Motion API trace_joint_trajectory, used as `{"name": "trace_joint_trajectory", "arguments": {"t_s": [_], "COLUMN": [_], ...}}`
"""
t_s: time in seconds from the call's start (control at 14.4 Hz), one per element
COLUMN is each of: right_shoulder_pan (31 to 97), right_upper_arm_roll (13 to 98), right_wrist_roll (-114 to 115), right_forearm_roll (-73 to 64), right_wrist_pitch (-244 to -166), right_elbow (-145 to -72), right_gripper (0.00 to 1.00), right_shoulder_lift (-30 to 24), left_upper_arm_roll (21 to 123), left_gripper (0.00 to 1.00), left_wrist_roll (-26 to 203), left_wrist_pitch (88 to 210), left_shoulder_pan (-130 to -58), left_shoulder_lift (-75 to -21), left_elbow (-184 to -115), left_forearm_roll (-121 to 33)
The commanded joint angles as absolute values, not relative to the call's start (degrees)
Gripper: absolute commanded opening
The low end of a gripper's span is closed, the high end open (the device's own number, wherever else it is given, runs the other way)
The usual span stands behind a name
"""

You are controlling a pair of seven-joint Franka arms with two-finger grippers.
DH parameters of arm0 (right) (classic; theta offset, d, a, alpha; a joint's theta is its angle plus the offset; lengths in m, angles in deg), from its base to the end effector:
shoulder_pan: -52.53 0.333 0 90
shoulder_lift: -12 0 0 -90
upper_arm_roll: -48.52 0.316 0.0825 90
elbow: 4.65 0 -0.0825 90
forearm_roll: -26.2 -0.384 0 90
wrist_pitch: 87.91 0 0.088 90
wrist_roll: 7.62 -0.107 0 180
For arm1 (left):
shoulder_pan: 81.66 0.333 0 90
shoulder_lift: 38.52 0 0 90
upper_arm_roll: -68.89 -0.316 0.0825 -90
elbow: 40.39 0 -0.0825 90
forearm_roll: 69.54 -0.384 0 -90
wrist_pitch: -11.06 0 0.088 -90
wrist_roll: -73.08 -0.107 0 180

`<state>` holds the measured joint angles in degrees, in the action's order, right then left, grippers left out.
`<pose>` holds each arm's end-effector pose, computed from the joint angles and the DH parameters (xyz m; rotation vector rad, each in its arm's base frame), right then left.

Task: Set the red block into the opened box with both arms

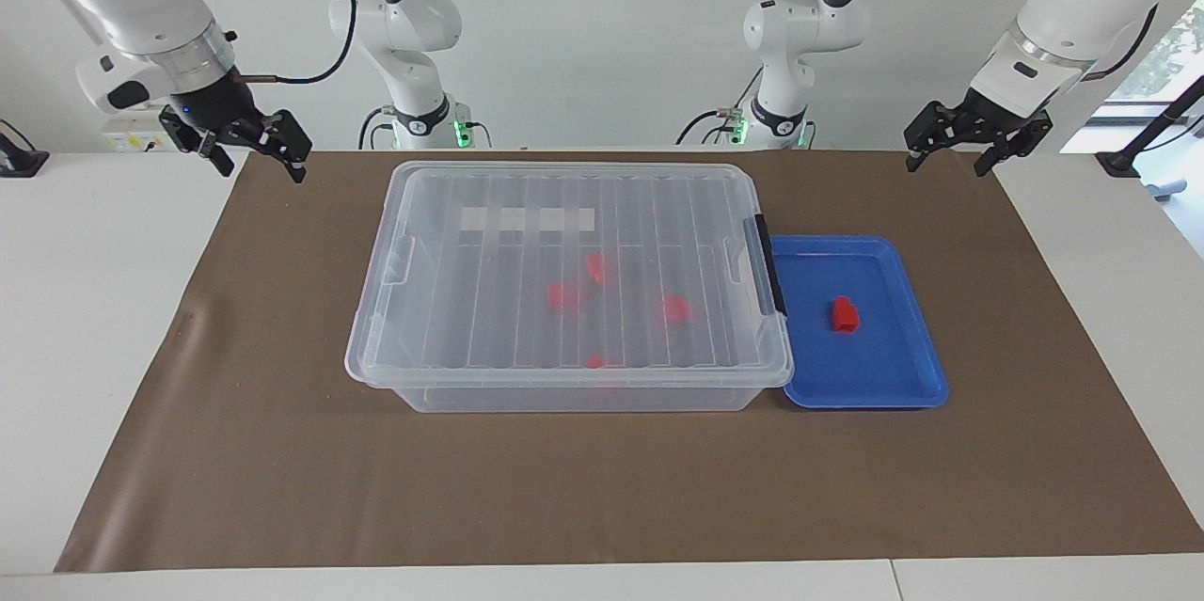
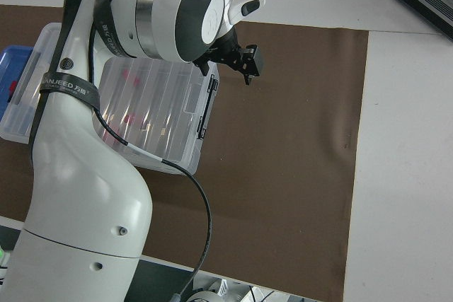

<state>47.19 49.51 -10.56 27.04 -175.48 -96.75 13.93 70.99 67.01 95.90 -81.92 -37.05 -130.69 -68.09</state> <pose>0.5374 -0.0423 0.6221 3.1197 -0.1992 -0.0712 0.5364 -0.0253 0.6285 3.1046 -0.2309 -0.1072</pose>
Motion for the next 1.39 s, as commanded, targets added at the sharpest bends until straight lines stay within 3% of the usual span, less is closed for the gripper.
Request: {"name": "trace_joint_trajectory", "arguments": {"t_s": [0.0,0.91,1.32], "right_shoulder_pan": [46.90,46.99,46.90], "right_upper_arm_roll": [49.66,50.80,57.21], "right_wrist_roll": [-9.65,-10.52,-21.14], "right_forearm_roll": [27.25,27.25,26.81], "right_wrist_pitch": [-175.36,-175.71,-181.41], "right_elbow": [-96.06,-95.97,-98.42], "right_gripper": [1.00,1.00,1.00], "right_shoulder_lift": [13.58,13.58,13.58], "left_upper_arm_roll": [71.00,71.00,71.00], "left_gripper": [1.00,1.00,1.00], "left_wrist_roll": [66.32,66.32,66.32], "left_wrist_pitch": [96.49,96.49,96.49], "left_shoulder_pan": [-81.66,-81.66,-81.66], "left_shoulder_lift": [-35.27,-35.27,-35.27], "left_elbow": [-132.67,-132.67,-132.67], "left_forearm_roll": [-69.02,-69.02,-69.02]}}
